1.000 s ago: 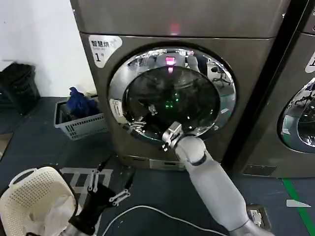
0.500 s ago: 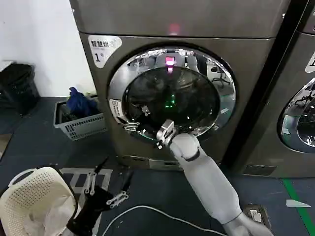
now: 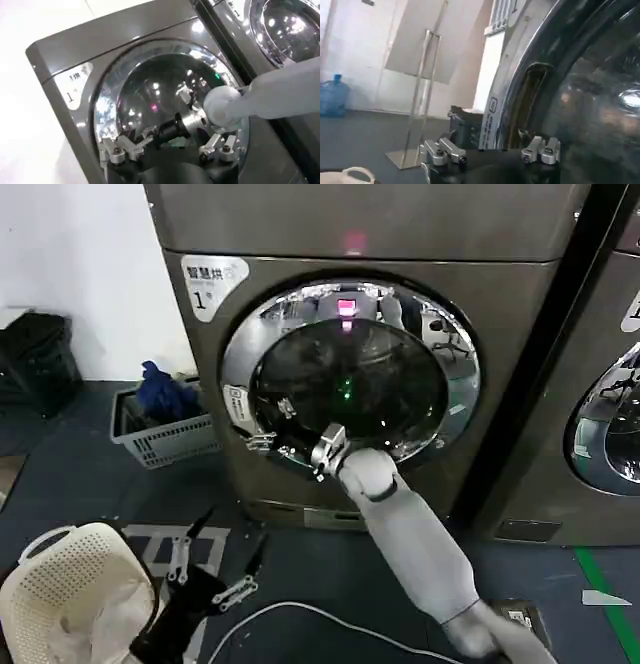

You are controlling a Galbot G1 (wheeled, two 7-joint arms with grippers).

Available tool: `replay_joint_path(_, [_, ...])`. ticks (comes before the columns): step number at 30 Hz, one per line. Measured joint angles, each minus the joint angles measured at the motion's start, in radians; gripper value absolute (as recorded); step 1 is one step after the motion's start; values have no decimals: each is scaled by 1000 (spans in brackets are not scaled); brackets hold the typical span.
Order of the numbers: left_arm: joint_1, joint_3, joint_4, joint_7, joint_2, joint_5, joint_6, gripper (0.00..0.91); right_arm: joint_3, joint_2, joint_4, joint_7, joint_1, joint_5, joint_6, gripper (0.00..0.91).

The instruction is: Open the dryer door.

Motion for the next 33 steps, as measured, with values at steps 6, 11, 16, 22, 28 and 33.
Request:
replay_joint_path(6, [-5,-13,6,-1,0,-5,-1,907,-26,-21,8,-77,0,42,47,907])
replay_joint_path(11, [-14,-22,14,-1,3,-19,0,907,-32,-45,30,-162,-9,76,78,907])
replay_joint_path(16, [-30,-49,31,-2,10,-49,5,907,-24,-73,62,-266,-31,108,100,907])
replay_joint_path(22, [-39,-95,55,-6,22,-71,22,907,-2,-112,97,-393,-55,174,109,907])
replay_joint_path(28, [-50,-195,92,-27,48,-134,49,907,30,-154,148,-520,-92,201,130,907])
replay_joint_path(33, [-82,-263,108,-23,63,-175,80,907,55,-185,181,-612,-121,229,141,907])
